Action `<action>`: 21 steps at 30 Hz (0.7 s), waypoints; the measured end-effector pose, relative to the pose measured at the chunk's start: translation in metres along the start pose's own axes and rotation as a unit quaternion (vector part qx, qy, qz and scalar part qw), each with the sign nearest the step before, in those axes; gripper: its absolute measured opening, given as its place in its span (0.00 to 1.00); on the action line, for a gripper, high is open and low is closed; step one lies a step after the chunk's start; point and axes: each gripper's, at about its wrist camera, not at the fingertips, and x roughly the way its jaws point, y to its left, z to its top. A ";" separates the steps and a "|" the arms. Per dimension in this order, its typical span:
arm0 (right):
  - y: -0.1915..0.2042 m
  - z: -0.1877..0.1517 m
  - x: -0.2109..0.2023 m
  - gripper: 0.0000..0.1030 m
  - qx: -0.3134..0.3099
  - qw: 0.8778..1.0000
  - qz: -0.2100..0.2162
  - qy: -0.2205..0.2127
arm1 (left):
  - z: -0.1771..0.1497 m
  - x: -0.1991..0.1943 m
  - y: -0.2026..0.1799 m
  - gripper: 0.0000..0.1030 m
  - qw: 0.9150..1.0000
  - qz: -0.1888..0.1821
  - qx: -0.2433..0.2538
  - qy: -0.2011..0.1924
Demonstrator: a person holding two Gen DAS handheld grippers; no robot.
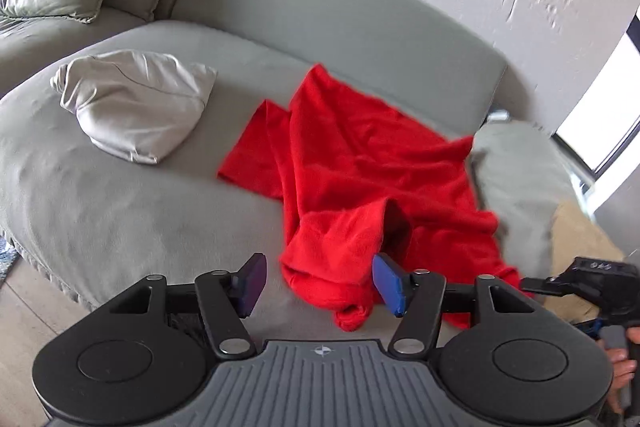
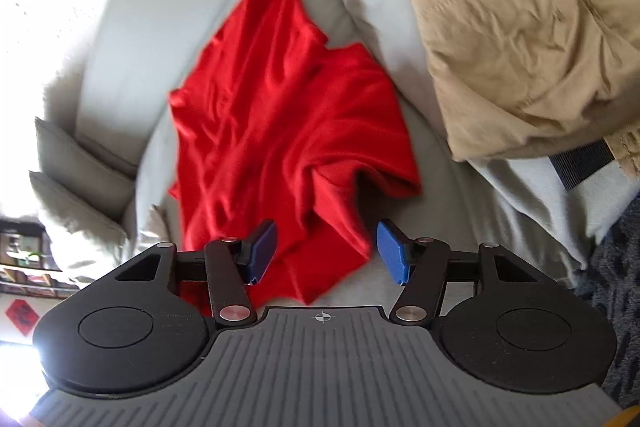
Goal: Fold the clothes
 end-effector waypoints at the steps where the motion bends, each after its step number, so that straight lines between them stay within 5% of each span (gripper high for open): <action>1: -0.004 -0.001 0.003 0.54 -0.002 1.000 -0.003 0.002 | -0.002 0.004 -0.001 0.55 1.000 -0.001 -0.008 0.006; 6: 0.007 -0.013 0.006 0.37 -0.090 0.995 -0.046 -0.018 | -0.014 0.010 0.003 0.55 0.999 -0.018 -0.028 0.010; 8: 0.046 -0.031 0.000 0.39 -0.236 0.965 -0.090 -0.071 | -0.015 0.007 0.006 0.55 1.000 -0.018 -0.025 0.001; 10: 0.080 -0.051 0.003 0.59 -0.345 0.933 -0.066 -0.080 | -0.014 0.001 0.012 0.55 0.999 -0.019 -0.032 -0.011; 12: 0.104 -0.070 0.011 0.59 -0.408 0.911 -0.011 -0.058 | -0.011 -0.007 0.018 0.55 0.999 -0.010 -0.038 -0.025; 15: 0.133 -0.095 0.037 0.59 -0.478 0.877 0.019 -0.033 | -0.005 -0.022 0.027 0.55 0.998 0.011 -0.041 -0.048; 18: 0.156 -0.111 0.065 0.59 -0.546 0.837 0.008 -0.031 | -0.002 -0.034 0.038 0.57 0.996 0.029 -0.043 -0.066; 20: 0.167 -0.117 0.090 0.59 -0.591 0.805 -0.039 -0.034 | -0.001 -0.033 0.042 0.57 0.996 0.030 -0.050 -0.065; 21: 0.173 -0.117 0.104 0.45 -0.604 0.794 -0.063 -0.031 | -0.001 -0.032 0.044 0.57 0.996 0.029 -0.054 -0.062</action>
